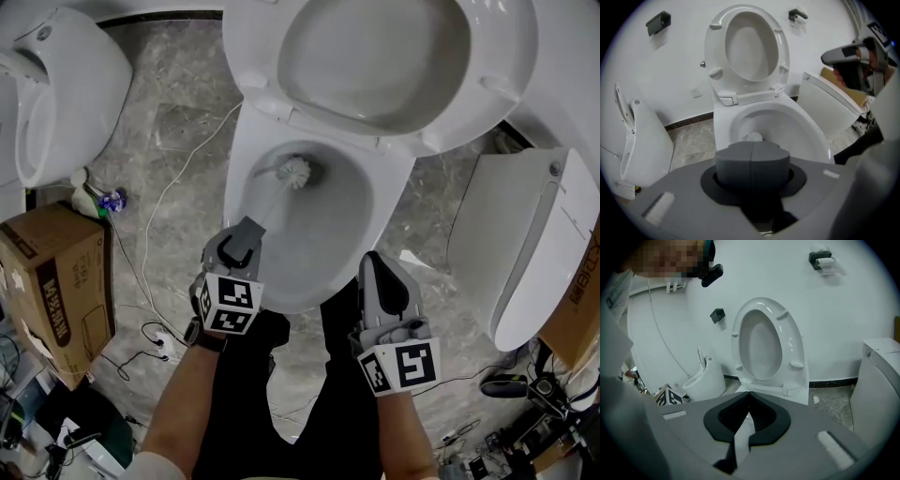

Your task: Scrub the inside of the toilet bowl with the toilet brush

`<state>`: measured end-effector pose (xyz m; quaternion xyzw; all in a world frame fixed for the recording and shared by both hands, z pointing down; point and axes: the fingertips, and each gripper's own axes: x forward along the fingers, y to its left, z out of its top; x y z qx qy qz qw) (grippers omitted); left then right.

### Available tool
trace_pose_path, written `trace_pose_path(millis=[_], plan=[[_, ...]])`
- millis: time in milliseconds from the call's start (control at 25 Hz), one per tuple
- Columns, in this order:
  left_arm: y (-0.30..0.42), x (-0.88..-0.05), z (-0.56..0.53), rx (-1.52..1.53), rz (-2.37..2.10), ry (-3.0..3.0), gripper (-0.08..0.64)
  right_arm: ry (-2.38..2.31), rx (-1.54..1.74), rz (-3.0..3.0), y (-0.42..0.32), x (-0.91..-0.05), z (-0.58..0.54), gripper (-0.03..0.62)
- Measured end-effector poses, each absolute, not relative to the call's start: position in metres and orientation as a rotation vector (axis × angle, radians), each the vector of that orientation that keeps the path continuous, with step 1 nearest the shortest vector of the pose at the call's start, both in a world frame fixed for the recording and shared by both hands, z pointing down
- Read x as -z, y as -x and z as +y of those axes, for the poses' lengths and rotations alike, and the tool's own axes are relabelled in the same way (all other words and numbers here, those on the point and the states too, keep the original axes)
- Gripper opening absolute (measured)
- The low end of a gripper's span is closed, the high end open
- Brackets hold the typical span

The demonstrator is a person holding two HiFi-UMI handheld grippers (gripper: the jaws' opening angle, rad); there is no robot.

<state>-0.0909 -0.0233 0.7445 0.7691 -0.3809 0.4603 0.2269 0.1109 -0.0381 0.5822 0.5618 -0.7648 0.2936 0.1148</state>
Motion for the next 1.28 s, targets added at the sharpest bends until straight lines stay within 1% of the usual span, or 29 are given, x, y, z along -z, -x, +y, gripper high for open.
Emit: trace_pose_path(millis=[600,1080,1280], plan=[[0.073,-0.754,0.016,-1.478,-0.851,-2.133,0.153,-1.671,-0.878,-2.232,-0.125,-0.574,-0.032,0.012],[0.045,-0.762,0.010,-1.384,-0.821,-2.134,0.153,-1.698,-0.906,-2.201,-0.134,-0.587,-0.028,0.012],[0.028,-0.767,-0.003,-1.288,-0.864,-2.115,0.153,-1.720,-0.896,-2.197,-0.141,-0.591,-0.034,0.012]])
